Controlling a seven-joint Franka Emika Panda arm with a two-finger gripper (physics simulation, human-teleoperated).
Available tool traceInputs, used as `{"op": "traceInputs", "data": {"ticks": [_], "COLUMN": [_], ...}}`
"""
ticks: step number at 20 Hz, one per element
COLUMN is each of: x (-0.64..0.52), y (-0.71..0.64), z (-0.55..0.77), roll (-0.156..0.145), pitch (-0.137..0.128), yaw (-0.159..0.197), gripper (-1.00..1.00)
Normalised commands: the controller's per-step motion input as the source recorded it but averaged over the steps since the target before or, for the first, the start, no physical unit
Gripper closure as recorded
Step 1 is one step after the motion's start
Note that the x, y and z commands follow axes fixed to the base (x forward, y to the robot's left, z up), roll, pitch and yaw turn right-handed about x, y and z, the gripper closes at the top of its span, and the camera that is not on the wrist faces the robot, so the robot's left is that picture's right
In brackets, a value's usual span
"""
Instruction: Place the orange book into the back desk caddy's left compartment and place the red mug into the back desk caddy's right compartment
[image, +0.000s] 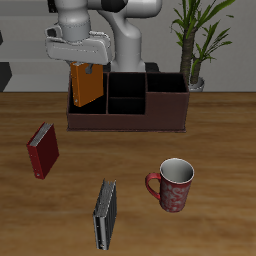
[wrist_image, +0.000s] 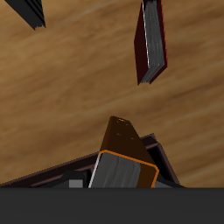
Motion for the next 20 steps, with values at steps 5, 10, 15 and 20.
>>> {"op": "traceInputs", "data": {"ticks": [5,10,15,20], "x": [-0.40,-0.25,-0.30,-0.16], "y": [-0.03,-0.02,-0.06,-0.06], "z": [0.01,0.02,0.02,-0.05], "roll": [-0.013,-0.005,-0.050,-0.024], "pitch": [0.036,-0.005,-0.025,0.016], "yaw": [0.013,0.003,-0.004,-0.008], "gripper": [1.00,1.00,1.00,1.00]}}
